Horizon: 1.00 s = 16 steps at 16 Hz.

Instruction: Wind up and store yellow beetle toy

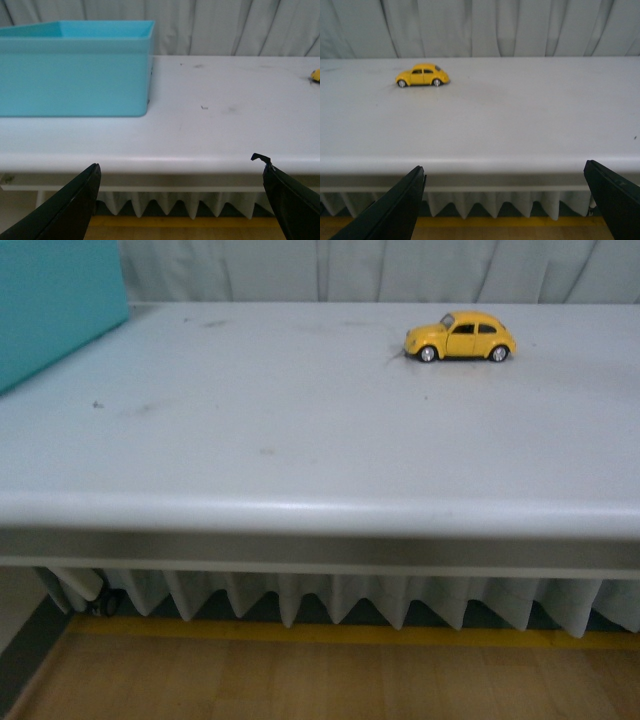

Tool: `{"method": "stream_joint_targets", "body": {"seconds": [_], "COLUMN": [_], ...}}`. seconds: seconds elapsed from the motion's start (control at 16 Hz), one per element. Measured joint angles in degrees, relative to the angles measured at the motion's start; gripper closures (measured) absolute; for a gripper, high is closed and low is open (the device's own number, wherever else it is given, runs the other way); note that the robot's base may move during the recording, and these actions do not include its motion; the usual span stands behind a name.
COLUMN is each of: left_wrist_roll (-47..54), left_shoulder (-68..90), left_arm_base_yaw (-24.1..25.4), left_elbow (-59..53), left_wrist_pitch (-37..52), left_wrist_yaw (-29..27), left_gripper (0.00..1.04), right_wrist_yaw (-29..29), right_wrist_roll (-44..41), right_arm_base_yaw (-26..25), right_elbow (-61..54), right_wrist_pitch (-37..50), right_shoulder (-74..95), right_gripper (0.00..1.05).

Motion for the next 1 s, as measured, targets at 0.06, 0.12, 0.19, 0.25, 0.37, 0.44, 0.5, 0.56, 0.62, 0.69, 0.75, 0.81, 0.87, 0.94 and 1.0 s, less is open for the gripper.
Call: {"method": "stream_joint_targets", "body": {"seconds": [0.06,0.12,0.19,0.25,0.37,0.44,0.5,0.56,0.62,0.69,0.75,0.81,0.87,0.94,1.0], "left_wrist_roll": [-0.1,0.0,-0.1,-0.1,-0.1,-0.1,-0.1,-0.1,-0.1,-0.1,-0.1,-0.1,-0.1,-0.1,-0.1], "left_shoulder": [0.0,0.0,0.0,0.0,0.0,0.0,0.0,0.0,0.0,0.0,0.0,0.0,0.0,0.0,0.0], "left_arm_base_yaw": [0.0,0.0,0.0,0.0,0.0,0.0,0.0,0.0,0.0,0.0,0.0,0.0,0.0,0.0,0.0], "left_elbow": [0.0,0.0,0.0,0.0,0.0,0.0,0.0,0.0,0.0,0.0,0.0,0.0,0.0,0.0,0.0], "left_wrist_pitch": [0.0,0.0,0.0,0.0,0.0,0.0,0.0,0.0,0.0,0.0,0.2,0.2,0.4,-0.1,0.1], "left_wrist_yaw": [0.0,0.0,0.0,0.0,0.0,0.0,0.0,0.0,0.0,0.0,0.0,0.0,0.0,0.0,0.0], "left_gripper": [0.07,0.07,0.07,0.07,0.07,0.07,0.07,0.07,0.07,0.07,0.07,0.07,0.07,0.07,0.07], "right_wrist_yaw": [0.0,0.0,0.0,0.0,-0.1,0.0,0.0,0.0,0.0,0.0,0.0,0.0,0.0,0.0,0.0], "right_wrist_roll": [0.0,0.0,0.0,0.0,0.2,0.2,0.2,0.2,0.2,0.2,0.2,0.2,0.2,0.2,0.2], "right_arm_base_yaw": [0.0,0.0,0.0,0.0,0.0,0.0,0.0,0.0,0.0,0.0,0.0,0.0,0.0,0.0,0.0], "right_elbow": [0.0,0.0,0.0,0.0,0.0,0.0,0.0,0.0,0.0,0.0,0.0,0.0,0.0,0.0,0.0], "right_wrist_pitch": [0.1,0.1,0.1,0.0,0.0,0.0,0.0,0.1,0.0,0.0,0.2,0.3,0.3,0.0,0.0], "right_shoulder": [0.0,0.0,0.0,0.0,0.0,0.0,0.0,0.0,0.0,0.0,0.0,0.0,0.0,0.0,0.0], "right_gripper": [0.07,0.07,0.07,0.07,0.07,0.07,0.07,0.07,0.07,0.07,0.07,0.07,0.07,0.07,0.07]}}
